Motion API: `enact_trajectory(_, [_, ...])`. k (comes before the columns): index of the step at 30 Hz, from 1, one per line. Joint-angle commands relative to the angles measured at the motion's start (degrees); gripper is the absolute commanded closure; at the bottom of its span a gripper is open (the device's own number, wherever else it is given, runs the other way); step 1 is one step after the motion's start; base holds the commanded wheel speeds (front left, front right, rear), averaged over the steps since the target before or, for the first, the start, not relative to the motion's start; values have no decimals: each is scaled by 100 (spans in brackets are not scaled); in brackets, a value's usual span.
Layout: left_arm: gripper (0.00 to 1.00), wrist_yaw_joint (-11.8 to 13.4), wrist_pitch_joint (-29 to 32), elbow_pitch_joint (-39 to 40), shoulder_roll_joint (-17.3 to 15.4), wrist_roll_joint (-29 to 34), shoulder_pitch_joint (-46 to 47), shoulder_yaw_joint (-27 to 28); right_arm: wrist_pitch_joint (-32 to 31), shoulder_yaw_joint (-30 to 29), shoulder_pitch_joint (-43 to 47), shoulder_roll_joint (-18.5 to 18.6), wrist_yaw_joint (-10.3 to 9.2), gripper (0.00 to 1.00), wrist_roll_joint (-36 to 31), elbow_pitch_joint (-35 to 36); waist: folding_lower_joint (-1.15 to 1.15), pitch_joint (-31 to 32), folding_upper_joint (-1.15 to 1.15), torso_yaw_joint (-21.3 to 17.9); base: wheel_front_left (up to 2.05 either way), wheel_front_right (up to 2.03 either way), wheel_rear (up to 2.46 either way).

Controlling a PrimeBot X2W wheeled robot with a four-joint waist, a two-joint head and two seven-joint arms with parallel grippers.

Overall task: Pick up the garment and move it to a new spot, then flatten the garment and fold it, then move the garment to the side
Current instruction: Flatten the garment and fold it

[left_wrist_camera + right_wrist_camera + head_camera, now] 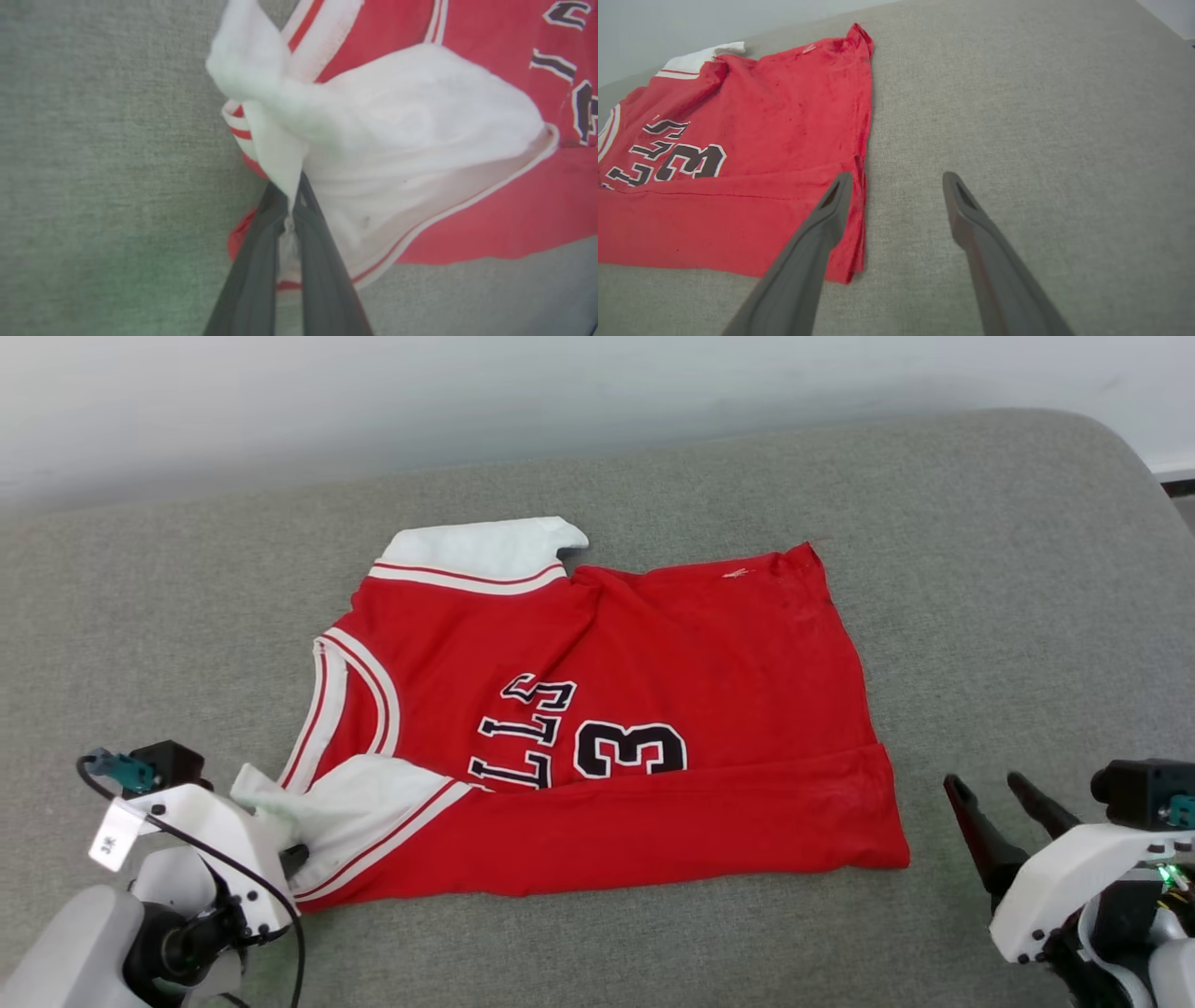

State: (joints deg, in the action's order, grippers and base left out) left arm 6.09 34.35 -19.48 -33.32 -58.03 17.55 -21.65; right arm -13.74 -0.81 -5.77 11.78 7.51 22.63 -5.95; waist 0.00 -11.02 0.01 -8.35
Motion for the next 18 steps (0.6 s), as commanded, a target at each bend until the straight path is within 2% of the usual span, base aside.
enact_trajectory(1, [100,-39,-80,53,101,55,6,-57,-378,-45,-44,67,-4,0,137,-44,0,63,-1,71,0,0,0])
enact_trajectory(5, [100,-30,-274,367,-42,187,84,10,-1235,-68,-94,199,-4,0,350,-51,0,79,-1,180,0,0,0])
enact_trajectory(8, [100,15,-380,631,-118,280,136,45,-1635,45,-230,268,-4,0,467,-46,0,18,-1,255,0,0,0])
enact_trajectory(18, [100,142,-489,1243,-124,453,272,14,-2210,830,-910,404,-4,0,858,-866,0,-294,-1,487,0,0,0])
